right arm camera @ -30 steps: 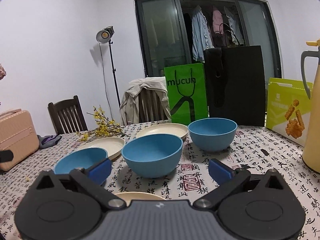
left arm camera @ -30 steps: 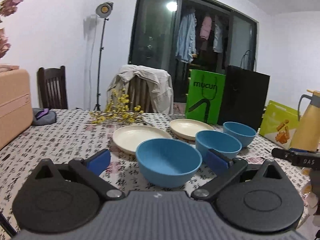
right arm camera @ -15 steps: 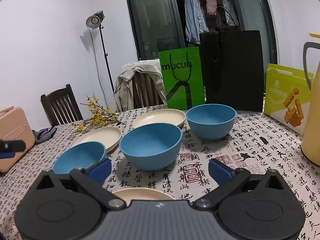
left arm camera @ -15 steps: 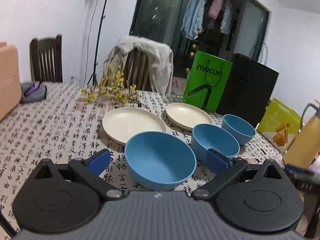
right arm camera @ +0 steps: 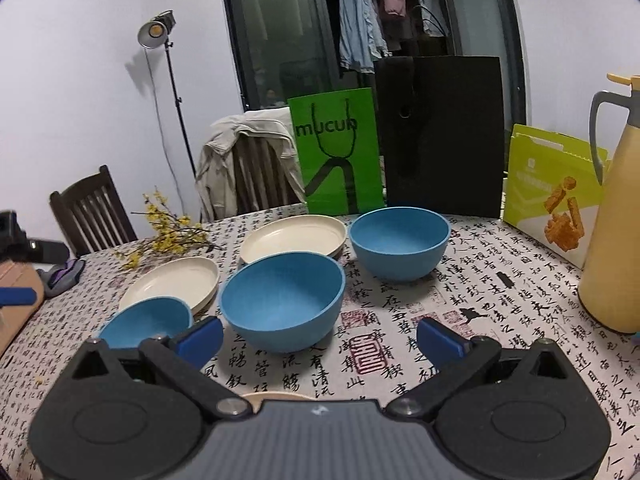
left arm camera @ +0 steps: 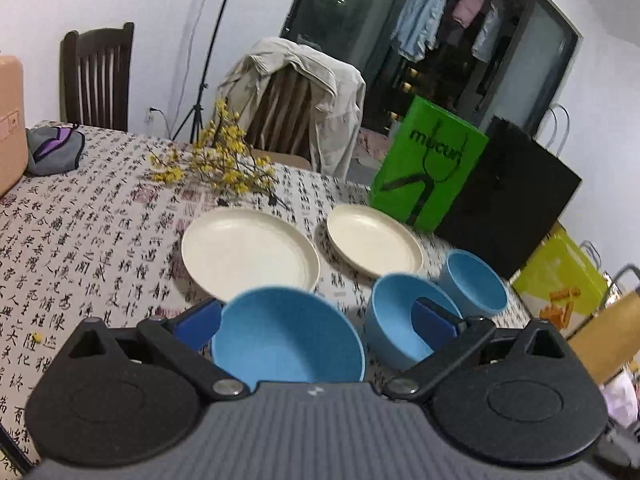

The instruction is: Organize plates and bowls

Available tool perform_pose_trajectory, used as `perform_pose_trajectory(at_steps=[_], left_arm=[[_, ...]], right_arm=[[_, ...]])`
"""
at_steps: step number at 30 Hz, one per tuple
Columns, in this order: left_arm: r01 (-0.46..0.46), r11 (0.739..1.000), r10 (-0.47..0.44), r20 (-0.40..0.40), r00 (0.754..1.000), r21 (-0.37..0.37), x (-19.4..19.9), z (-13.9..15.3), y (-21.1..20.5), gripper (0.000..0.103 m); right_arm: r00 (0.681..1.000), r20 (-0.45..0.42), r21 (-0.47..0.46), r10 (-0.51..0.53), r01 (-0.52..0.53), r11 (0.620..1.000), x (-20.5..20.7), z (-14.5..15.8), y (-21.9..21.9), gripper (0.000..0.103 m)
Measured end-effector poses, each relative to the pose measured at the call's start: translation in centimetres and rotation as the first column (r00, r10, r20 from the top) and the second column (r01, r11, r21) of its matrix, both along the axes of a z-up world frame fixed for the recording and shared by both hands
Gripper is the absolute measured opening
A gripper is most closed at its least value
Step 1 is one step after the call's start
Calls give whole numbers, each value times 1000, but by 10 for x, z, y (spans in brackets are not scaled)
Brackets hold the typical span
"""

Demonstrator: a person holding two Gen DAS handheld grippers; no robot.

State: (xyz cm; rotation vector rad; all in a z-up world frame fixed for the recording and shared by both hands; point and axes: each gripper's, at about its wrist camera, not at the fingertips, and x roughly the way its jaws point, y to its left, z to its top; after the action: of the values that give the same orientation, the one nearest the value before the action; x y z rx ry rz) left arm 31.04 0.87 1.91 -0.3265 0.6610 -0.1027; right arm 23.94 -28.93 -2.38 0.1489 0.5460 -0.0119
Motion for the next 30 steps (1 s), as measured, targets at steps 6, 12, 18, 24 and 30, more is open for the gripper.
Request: perform_pose_trajectory(at_steps=[6,12,18,24,30], left_arm=[[-30,995,28,-29,999,-98,21,0,7,103],[-69,984,51,-113,992,-162,42,-26,28,103],[-85,980,64,-122,990,-179,52,-31,43,103],[-97,976,70,-144,987,-194,60,-35,49,103],[-117,975,87,-160,983,-189,68,-40,52,103]], right_arm=[[999,-35,29,-40,41,999,16,7,-2,103],[995,-71,29,-73,75,997,28,9,-3,103],[990,-105,25,-93,96,995,46,8,3,103],[990,-119,8,-78,80,997,65,5,18,103],[990,-129,6,-59,60,998,80,3,27,103]])
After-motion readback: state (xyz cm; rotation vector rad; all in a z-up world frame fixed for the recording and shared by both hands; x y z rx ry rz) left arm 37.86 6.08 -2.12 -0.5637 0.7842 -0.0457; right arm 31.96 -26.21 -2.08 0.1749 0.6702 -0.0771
